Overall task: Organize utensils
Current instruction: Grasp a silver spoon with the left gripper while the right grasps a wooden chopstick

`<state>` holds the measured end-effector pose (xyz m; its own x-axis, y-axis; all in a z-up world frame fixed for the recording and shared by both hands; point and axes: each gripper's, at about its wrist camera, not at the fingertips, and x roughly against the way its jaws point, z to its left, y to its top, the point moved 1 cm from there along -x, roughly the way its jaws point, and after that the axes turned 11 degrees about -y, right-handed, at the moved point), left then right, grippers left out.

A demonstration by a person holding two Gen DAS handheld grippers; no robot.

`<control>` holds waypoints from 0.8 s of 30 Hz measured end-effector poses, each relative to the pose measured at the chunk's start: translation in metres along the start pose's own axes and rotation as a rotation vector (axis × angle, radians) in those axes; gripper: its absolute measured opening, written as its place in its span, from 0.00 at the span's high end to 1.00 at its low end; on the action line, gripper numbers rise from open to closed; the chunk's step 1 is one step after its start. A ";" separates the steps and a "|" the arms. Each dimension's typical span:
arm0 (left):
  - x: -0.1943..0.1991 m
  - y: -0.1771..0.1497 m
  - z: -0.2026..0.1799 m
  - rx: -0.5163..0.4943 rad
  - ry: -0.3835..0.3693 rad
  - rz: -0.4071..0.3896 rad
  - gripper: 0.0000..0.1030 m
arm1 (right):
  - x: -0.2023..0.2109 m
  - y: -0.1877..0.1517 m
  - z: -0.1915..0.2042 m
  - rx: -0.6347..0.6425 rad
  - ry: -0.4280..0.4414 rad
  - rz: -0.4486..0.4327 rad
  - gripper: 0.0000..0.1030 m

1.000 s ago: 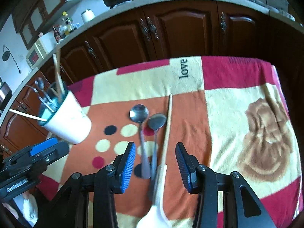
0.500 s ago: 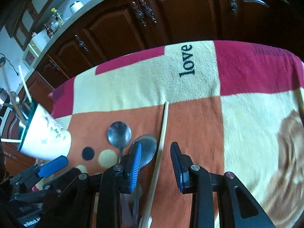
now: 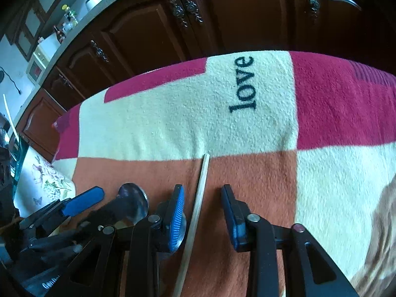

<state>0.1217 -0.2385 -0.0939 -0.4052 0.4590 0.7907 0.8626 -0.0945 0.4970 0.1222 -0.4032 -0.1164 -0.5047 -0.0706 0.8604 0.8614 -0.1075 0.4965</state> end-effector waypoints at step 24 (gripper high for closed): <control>0.025 -0.003 -0.005 -0.020 -0.052 -0.025 0.60 | 0.079 -0.020 -0.018 -0.032 0.079 -0.121 0.94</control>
<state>0.1075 -0.2311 -0.0737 -0.4098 0.5069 0.7584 0.8459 -0.1000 0.5239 0.0639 -0.4240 -0.0605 -0.6086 -0.1330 0.7823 0.7925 -0.1514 0.5908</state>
